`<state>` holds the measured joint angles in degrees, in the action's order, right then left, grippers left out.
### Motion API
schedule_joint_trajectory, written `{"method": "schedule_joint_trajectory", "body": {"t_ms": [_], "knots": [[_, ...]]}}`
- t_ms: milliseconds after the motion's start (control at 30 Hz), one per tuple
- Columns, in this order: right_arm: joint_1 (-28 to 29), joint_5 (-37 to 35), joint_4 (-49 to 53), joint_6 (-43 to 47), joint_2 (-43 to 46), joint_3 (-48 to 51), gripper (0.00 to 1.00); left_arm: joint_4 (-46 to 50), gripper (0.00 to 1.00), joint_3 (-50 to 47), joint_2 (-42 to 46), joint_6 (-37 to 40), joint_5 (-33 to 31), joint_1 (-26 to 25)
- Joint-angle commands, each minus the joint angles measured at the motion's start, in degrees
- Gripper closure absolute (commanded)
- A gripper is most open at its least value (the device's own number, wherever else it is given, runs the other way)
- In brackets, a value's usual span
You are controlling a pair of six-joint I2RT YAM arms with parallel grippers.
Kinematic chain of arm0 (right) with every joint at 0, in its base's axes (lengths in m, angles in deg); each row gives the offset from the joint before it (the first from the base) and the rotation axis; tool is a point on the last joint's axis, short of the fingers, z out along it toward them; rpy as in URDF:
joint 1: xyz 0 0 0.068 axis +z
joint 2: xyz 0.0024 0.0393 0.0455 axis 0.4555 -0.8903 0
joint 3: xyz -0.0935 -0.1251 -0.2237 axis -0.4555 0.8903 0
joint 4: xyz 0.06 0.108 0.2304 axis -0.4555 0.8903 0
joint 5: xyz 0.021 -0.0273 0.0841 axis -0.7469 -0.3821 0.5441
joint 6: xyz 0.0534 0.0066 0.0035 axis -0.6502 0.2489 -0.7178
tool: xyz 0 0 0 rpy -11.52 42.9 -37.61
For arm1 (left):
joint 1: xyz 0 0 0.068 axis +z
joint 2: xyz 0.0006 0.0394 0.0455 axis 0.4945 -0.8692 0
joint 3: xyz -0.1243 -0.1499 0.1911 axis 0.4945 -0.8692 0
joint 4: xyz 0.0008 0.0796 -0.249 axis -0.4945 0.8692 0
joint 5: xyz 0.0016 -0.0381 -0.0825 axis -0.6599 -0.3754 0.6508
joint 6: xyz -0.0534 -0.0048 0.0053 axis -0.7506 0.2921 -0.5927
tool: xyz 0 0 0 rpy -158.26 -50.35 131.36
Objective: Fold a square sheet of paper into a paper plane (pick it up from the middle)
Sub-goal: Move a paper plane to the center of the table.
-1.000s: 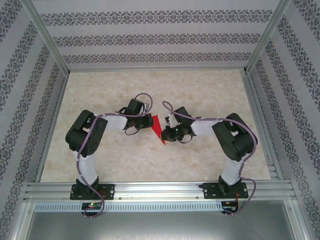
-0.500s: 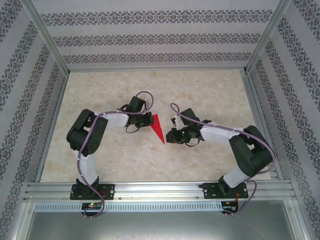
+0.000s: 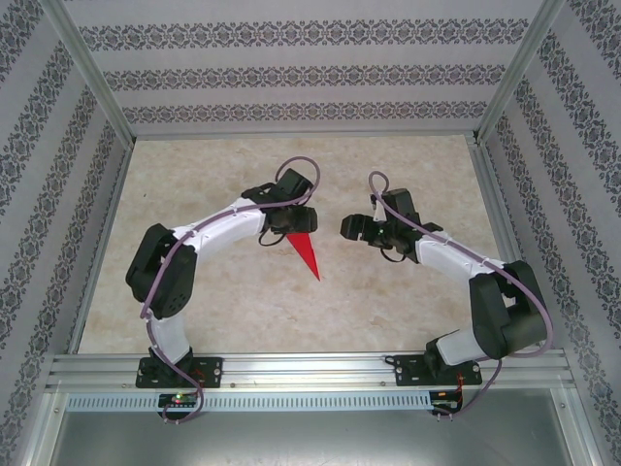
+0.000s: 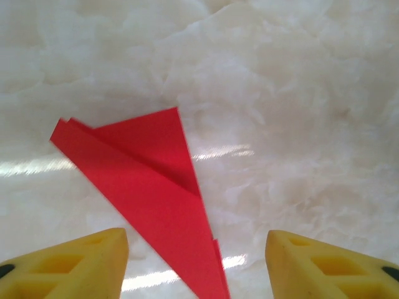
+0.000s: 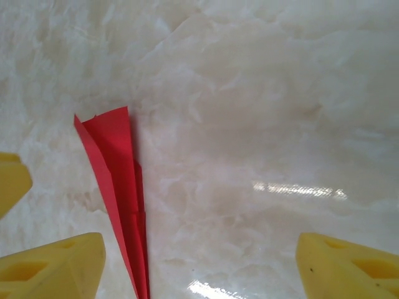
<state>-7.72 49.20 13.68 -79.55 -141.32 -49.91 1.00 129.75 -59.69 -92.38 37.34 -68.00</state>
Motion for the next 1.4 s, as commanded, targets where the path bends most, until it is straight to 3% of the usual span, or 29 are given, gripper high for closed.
{"method": "schedule_joint_trajectory", "body": {"t_ms": [0,133,400,700,967,1167,1367], "knots": [[-1.42,-1.1,-4.04,-0.17,1.37,3.05,0.17,14.25,0.38,5.64,-4.28,-2.65,-9.62,-2.77],[-3.41,-0.67,-5.53,-1.2,1.53,4.79,0.17,20.98,0.38,12.53,-9.95,-4.58,-13.74,-5.01],[-4.56,0.26,-5.88,-1.68,1.25,5.62,0.17,23.9,0.41,19.68,-17.68,-5.65,-12.94,-5.58],[-4.62,0.95,-5.46,-1.96,0.2,5.12,0.18,23.31,0.53,17.52,-15.81,-8.87,-13.67,-5.75],[-4.54,1.06,-5.37,-2.04,-0.44,4.94,0.18,19.54,0.7,13.68,-13.92,-11.55,-12.98,-5.74],[-4.61,0.61,-5.69,-1.95,-0.24,5.11,0.18,17.17,0.98,12.17,-11.11,-12.17,-15.4,-5.69],[-5.1,0.28,-8.23,-3.66,0.32,6.52,0.19,10.1,1.0,8.89,-4.57,-6.5,-13.14,-5.71]]}}
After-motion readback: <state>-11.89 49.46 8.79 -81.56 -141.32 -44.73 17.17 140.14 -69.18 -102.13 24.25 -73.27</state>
